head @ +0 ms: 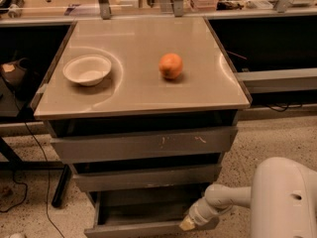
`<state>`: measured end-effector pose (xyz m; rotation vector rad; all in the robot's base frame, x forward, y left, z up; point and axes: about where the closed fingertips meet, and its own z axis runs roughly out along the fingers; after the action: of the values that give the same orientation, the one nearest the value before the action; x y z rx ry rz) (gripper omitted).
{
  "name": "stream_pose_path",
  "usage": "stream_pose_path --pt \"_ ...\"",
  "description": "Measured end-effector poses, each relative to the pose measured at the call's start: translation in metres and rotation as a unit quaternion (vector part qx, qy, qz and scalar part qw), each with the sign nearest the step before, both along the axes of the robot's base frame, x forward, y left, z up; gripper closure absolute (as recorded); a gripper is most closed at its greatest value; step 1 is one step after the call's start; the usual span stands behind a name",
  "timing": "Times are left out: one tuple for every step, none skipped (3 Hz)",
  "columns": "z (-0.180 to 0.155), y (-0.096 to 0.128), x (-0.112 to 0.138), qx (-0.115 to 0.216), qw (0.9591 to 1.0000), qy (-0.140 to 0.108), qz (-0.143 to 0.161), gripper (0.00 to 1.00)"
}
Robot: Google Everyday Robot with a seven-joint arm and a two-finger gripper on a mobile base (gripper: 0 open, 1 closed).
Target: Open bottom drawer
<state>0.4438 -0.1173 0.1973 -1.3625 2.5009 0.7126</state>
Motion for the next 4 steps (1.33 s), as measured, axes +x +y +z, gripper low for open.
stream_pose_path --pt "-0.002 -0.007 -0.017 -0.004 0.9998 0.012 -0.012 1.0" --pt "0.0 -0.01 -0.022 -0.004 0.9997 0.016 -0.018 1.0" --pt "-0.004 -0.014 -0.05 -0.004 0.9991 0.033 -0.028 1.0" --pt "-0.003 -0.013 -0.05 -0.004 0.9991 0.033 -0.028 1.0"
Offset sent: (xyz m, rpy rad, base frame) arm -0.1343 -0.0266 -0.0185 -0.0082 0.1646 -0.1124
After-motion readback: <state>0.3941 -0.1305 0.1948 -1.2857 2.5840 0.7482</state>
